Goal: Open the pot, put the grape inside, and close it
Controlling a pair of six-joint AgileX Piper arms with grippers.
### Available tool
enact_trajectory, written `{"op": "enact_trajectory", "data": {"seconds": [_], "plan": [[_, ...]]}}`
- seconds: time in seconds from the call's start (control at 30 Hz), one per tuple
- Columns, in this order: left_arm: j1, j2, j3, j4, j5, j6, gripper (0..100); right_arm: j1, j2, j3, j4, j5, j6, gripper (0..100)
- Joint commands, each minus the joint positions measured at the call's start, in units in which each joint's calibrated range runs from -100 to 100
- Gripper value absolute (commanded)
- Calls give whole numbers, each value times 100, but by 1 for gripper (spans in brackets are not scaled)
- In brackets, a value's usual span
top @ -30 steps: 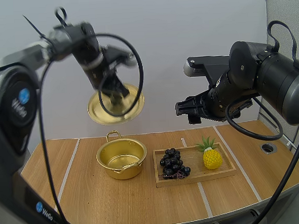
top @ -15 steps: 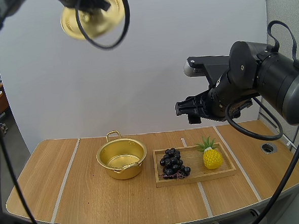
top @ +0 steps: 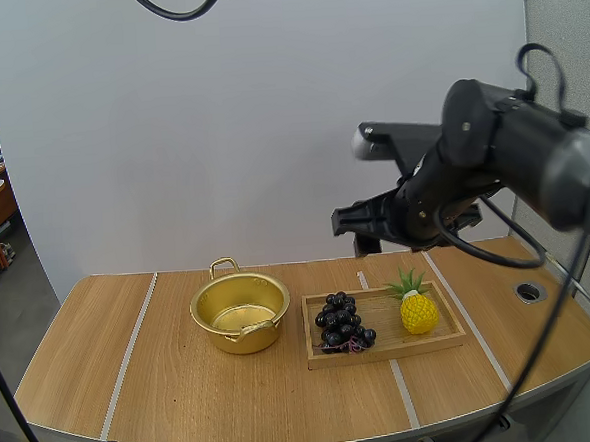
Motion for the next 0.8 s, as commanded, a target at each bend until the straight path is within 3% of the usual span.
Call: {"op": "enact_trajectory", "data": {"seconds": [0.0,0.2,0.47,0.77], "plan": [[-23,-155,-97,58,-250,-46,0,-20,1475,-139,616,200,-663,100],[-23,-193,-97,58,-250,-46,0,-20,2404,-515,996,184,-1004,100],[-23,-193,-97,58,-250,-46,0,-2,3379,-964,996,81,-1158,100],[-23,-193,-97,58,-250,-46,0,267,4171,-1134,891,-149,-1101,100]]}}
